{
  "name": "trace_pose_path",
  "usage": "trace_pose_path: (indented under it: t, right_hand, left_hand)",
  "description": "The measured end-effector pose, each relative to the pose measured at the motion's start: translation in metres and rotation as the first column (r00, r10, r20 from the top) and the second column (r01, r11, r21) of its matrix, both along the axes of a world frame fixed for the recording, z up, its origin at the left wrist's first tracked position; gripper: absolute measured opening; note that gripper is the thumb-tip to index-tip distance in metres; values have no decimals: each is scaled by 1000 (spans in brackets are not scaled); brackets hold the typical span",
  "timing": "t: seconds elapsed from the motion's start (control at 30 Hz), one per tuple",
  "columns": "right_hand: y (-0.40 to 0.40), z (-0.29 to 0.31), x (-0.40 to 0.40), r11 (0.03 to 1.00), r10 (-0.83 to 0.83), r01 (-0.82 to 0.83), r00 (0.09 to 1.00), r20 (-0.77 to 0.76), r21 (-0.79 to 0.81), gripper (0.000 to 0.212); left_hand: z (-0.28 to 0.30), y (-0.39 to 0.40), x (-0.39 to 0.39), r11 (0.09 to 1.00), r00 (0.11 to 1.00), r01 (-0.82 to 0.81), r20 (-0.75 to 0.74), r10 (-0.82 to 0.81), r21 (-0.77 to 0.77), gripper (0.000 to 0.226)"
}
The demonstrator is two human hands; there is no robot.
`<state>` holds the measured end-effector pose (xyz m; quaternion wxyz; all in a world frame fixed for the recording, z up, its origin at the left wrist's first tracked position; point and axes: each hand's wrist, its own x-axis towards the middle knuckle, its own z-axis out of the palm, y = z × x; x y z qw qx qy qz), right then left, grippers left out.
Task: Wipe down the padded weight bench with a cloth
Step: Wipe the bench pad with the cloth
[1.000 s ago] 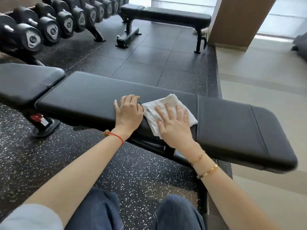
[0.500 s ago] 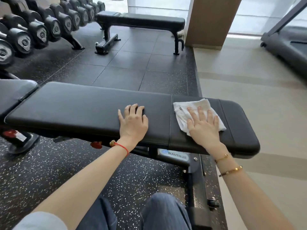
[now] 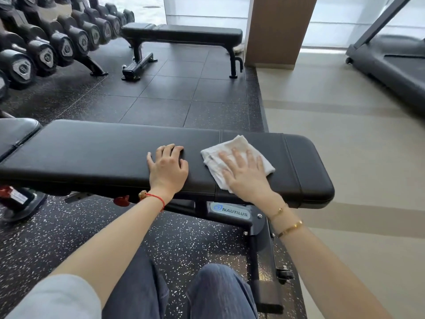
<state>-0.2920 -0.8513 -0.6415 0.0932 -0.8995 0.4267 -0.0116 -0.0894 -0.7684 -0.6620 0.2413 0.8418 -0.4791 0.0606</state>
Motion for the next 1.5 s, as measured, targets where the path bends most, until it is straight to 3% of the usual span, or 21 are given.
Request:
trace_pose_path:
  t: [0.23, 0.47, 0.7, 0.87, 1.07, 1.13, 1.17, 1.23, 1.3, 1.4, 1.5]
  right_hand:
    - [1, -5, -84, 986, -160, 160, 987, 16, -37, 51]
    - [-48, 3, -90, 943, -331, 330, 944, 4, 39, 52]
    - [-71, 11, -29, 970, -230, 232, 973, -29, 79, 54]
    - [-40, 5, 19, 997, -57, 57, 998, 5, 47, 54]
    - [-12, -2, 23, 1000, 23, -23, 998, 59, 0, 55]
    - [-10, 2, 16, 998, 35, -43, 988, 151, 52, 55]
    - [-10, 4, 13, 996, 27, -50, 962, 271, 80, 54]
    - [-9, 10, 5, 993, -33, -30, 846, 532, 111, 49]
    - [-12, 13, -1, 997, -76, 53, 794, 603, 56, 47]
    - [-27, 11, -7, 975, -178, 217, 883, 433, -42, 56]
    - [-41, 10, -9, 953, -290, 303, 906, 308, 7, 61]
  left_hand:
    - [1, 3, -4, 999, 1000, 10, 1, -10, 42, 44]
    - [2, 2, -5, 1000, 1000, 3, 8, -4, 24, 41]
    - [2, -1, -5, 1000, 1000, -5, 15, 5, 4, 37]
    - [2, 0, -3, 1000, 999, -7, 40, 7, 8, 37]
    - [5, 1, -4, 1000, 1000, -4, 28, 4, 14, 39]
    - [5, 2, -4, 1000, 1000, -5, 24, 5, 21, 40]
    - [5, 2, -4, 1000, 1000, -4, 20, 4, 25, 40]
    - [5, 3, -4, 1000, 1000, -2, 12, 2, 29, 41]
    - [4, 3, -4, 999, 1000, -5, 15, 5, 37, 43]
    - [3, 3, -4, 999, 1000, -8, 21, 7, 50, 45]
    - [3, 3, -5, 998, 1000, -8, 21, 7, 58, 46]
